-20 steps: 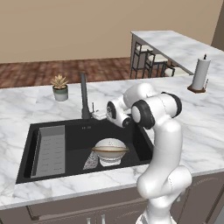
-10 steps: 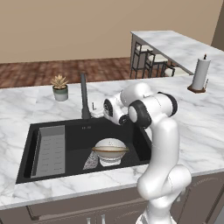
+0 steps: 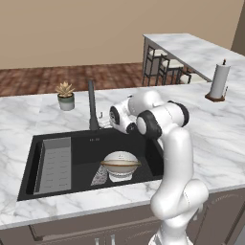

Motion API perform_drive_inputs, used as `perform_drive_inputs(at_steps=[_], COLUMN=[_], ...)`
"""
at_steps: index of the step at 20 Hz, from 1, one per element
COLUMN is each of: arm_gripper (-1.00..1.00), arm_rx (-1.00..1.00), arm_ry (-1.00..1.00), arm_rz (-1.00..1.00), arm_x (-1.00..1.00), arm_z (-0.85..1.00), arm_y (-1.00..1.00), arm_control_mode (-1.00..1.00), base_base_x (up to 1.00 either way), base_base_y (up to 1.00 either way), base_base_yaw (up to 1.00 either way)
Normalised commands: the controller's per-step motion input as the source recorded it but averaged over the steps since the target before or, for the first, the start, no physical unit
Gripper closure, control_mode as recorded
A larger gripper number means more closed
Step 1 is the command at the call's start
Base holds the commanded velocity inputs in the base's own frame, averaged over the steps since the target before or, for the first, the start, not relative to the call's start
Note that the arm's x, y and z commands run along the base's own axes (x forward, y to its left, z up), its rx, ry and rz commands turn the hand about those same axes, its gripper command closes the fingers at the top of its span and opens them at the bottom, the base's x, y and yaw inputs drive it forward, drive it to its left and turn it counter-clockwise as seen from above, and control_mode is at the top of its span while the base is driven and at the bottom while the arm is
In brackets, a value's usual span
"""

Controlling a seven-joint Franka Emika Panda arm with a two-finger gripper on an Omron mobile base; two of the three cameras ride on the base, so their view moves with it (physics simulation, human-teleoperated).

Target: Pick the strainer and bowl and place them in the sink. Then turn on the water.

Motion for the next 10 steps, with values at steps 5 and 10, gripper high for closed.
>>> perform_drive_inputs(at_steps=[5,10], arm_gripper=[-1.0,-1.0], arm_rx=[0.0,0.0], arm_ry=[0.0,0.0], arm_rz=[-0.05,-0.05], arm_x=[0.1,0.06], arm_z=[-0.01,-0.08], arm_y=[0.31,0.3], arm_control_mode=[-1.0,-1.0], base_base_x=[0.0,0.0], base_base_y=[0.0,0.0], base_base_yaw=[0.0,0.0])
